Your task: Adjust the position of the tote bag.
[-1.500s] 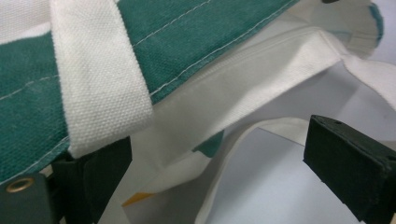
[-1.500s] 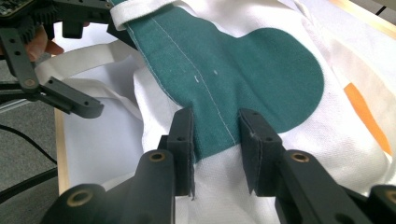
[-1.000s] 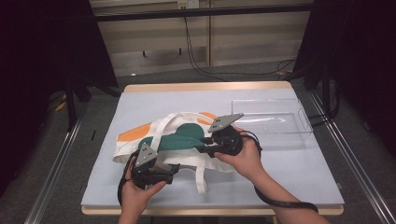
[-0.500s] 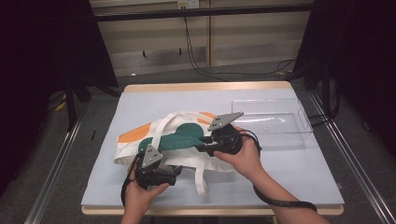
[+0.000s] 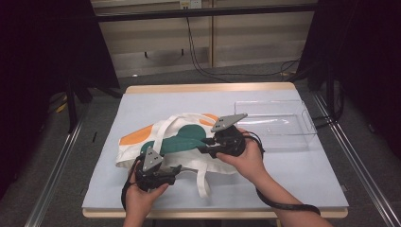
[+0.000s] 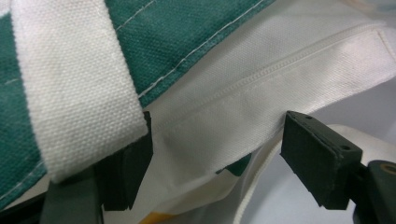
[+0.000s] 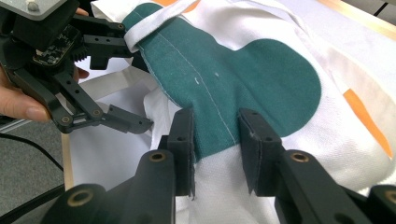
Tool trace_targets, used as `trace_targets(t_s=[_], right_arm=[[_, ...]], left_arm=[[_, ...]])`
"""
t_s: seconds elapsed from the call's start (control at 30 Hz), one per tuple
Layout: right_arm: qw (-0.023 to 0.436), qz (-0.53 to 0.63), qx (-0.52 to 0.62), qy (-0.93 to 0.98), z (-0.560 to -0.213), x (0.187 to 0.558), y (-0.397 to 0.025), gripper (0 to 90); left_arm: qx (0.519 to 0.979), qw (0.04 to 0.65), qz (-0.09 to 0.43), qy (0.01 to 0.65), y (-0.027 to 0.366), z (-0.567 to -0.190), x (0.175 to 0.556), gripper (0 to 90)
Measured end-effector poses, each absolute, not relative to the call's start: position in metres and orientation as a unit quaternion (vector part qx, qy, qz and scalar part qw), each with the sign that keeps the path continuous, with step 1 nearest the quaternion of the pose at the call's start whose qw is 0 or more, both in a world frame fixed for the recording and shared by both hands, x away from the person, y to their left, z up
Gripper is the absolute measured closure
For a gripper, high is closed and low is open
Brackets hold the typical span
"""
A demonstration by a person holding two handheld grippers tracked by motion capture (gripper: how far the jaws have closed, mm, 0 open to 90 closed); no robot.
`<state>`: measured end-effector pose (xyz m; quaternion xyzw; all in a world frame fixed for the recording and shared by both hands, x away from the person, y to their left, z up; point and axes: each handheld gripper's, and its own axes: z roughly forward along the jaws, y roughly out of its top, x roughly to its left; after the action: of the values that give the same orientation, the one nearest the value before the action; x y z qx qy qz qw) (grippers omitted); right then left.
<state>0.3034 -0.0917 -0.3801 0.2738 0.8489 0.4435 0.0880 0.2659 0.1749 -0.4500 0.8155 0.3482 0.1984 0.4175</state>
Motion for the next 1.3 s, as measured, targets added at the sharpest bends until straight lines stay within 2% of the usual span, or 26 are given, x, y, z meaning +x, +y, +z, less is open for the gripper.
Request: trace_targets(t_s=[0.13,0.27,0.57,0.87,1.07,1.1,1.13,1.17,1.27,1.3], right_arm=[[0.087,0.446,0.273,0.848,-0.381,0.304,-0.092,67.3],[0.087,0.445,0.272,0.849,-0.381,0.304,-0.093,67.3],[0.093,0.445,0.270,0.849,-0.380,0.303,-0.092,67.0],[0.086,0.448,0.273,0.847,-0.382,0.304,-0.091,67.0],[0.085,0.447,0.273,0.847,-0.381,0.304,-0.092,67.0],[0.084,0.448,0.273,0.847,-0.382,0.304,-0.092,67.0],[0.084,0.448,0.273,0.847,-0.382,0.304,-0.092,67.0],[0.084,0.447,0.274,0.847,-0.382,0.303,-0.092,67.1],[0.082,0.447,0.274,0.847,-0.382,0.304,-0.092,67.1],[0.082,0.448,0.274,0.847,-0.382,0.304,-0.092,67.1]], left_arm=[[0.819,0.416,0.185,0.349,0.175,-0.450,0.264,15.0],[0.830,0.401,0.180,0.343,0.176,-0.455,0.260,11.3],[0.826,0.391,0.208,0.348,0.175,-0.456,0.264,18.4],[0.819,0.393,0.227,0.351,0.179,-0.455,0.265,34.0],[0.814,0.405,0.214,0.358,0.182,-0.455,0.265,43.4],[0.813,0.405,0.212,0.359,0.182,-0.455,0.265,48.4],[0.813,0.406,0.213,0.360,0.183,-0.455,0.265,48.4],[0.810,0.413,0.204,0.362,0.183,-0.455,0.265,54.5],[0.811,0.411,0.198,0.367,0.186,-0.455,0.266,59.9],[0.807,0.415,0.197,0.370,0.186,-0.455,0.266,64.4]])
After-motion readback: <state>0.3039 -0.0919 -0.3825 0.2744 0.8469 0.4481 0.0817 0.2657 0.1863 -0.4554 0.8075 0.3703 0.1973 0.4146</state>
